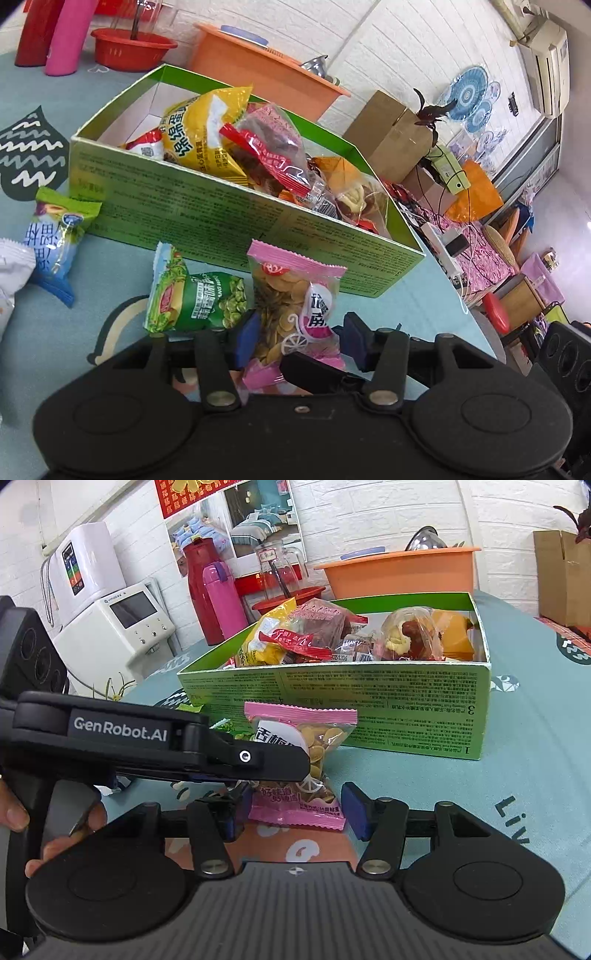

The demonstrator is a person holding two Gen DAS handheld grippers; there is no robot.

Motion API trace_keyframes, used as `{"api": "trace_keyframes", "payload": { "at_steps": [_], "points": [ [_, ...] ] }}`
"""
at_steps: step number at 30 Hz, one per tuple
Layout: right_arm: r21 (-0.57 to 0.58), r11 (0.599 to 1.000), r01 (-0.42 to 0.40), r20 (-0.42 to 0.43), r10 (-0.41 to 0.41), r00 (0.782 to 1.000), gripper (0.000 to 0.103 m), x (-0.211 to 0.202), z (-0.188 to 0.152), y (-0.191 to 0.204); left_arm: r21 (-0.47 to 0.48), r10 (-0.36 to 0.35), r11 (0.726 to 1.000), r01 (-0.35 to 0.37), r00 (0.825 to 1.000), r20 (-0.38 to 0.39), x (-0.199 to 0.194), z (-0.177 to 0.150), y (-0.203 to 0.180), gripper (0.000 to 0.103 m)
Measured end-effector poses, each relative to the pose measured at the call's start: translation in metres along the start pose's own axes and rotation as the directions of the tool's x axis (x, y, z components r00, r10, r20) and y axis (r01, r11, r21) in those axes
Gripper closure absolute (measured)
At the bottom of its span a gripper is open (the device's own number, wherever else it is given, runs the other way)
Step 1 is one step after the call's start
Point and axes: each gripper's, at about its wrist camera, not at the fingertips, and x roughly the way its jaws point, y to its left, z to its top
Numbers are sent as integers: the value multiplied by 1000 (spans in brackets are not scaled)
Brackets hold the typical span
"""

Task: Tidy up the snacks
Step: 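Grasp the pink cookie bag with both grippers together, then carry the pink cookie bag into the box and open both grippers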

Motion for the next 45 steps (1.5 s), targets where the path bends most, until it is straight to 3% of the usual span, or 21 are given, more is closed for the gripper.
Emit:
{"api": "trace_keyframes", "payload": {
  "at_steps": [4,9,12,19,25,32,40,43,45],
  "points": [
    [-20,1000,-14,-7,14,1000,14,2,2,0,28,23,999,-23,1000,3,3,-2,-6,31],
    [-18,1000,-17,6,17,1000,43,-5,-2,-1,88,66,994,-68,997,30,-2,-10,-21,41],
    [-19,1000,-20,41,20,999,49,-18,-2,0,97,59,993,-64,997,53,-10,-9,-32,46],
    [-29,999,-23,143,27,989,51,-46,14,3,165,33,985,-55,990,136,-28,2,-60,48],
    [-40,999,-5,222,13,975,51,-54,36,-1,211,1,977,-40,983,182,-27,31,-77,48],
    [-50,998,30,286,-14,958,51,-43,75,-17,224,-33,974,-15,977,211,-7,74,-82,47],
    [-36,999,40,295,-27,955,51,-10,106,-41,243,-16,969,-37,977,212,26,110,-71,47],
    [-37,998,53,288,-40,957,51,4,108,-47,233,-3,972,-45,980,201,40,116,-59,41],
    [-51,997,64,278,-47,959,49,17,107,-51,211,23,975,-64,982,189,49,116,-51,11]
  ]
}}
